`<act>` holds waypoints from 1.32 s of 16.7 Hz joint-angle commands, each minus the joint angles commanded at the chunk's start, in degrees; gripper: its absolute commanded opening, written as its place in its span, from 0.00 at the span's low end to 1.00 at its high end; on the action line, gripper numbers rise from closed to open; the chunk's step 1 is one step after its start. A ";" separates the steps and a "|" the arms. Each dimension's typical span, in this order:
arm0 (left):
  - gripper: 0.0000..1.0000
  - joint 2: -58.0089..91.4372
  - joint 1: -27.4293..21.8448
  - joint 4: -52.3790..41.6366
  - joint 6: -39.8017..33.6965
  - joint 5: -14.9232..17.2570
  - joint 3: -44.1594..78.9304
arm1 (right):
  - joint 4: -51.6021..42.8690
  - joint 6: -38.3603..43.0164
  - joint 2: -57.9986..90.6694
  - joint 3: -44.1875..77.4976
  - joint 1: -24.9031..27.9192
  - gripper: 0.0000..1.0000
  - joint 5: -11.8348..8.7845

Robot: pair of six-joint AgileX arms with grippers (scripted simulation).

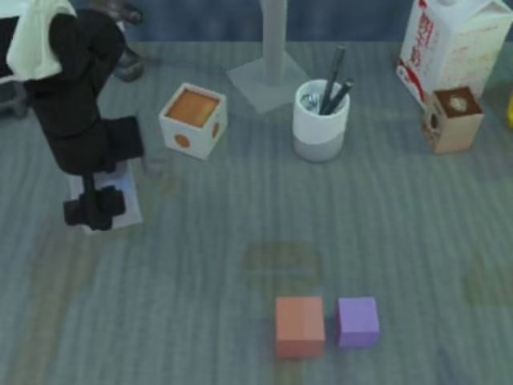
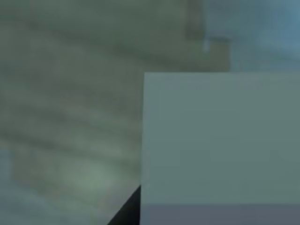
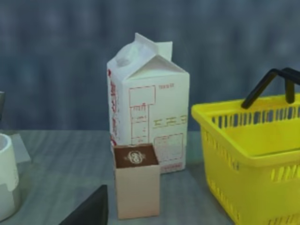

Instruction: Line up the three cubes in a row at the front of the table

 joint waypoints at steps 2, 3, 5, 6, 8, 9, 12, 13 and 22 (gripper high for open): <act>0.00 -3.62 -5.88 0.35 -2.44 0.05 -4.18 | 0.00 0.00 0.00 0.00 0.00 1.00 0.00; 0.00 -5.44 -9.02 0.49 -3.64 0.07 -6.35 | 0.00 0.00 0.00 0.00 0.00 1.00 0.00; 0.00 -8.98 -15.20 0.80 -5.97 0.09 -10.49 | 0.00 0.00 0.00 0.00 0.00 1.00 0.00; 0.00 -10.61 -17.88 0.98 -7.01 0.10 -12.34 | 0.00 0.00 0.00 0.00 0.00 1.00 0.00; 0.00 -13.21 -21.82 1.32 -8.62 0.08 -15.19 | 0.00 0.00 0.00 0.00 0.00 1.00 0.00; 0.00 -14.04 -22.92 1.45 -9.12 0.07 -16.07 | 0.00 0.00 0.00 0.00 0.00 1.00 0.00; 0.00 -14.43 -23.42 1.51 -9.35 0.07 -16.49 | 0.00 0.00 0.00 0.00 0.00 1.00 0.00; 0.00 -14.43 -23.42 1.51 -9.35 0.07 -16.49 | 0.00 0.00 0.00 0.00 0.00 1.00 0.00; 0.00 -7.98 -23.85 15.36 -9.83 0.09 -23.25 | 0.00 0.00 0.00 0.00 0.00 1.00 0.00</act>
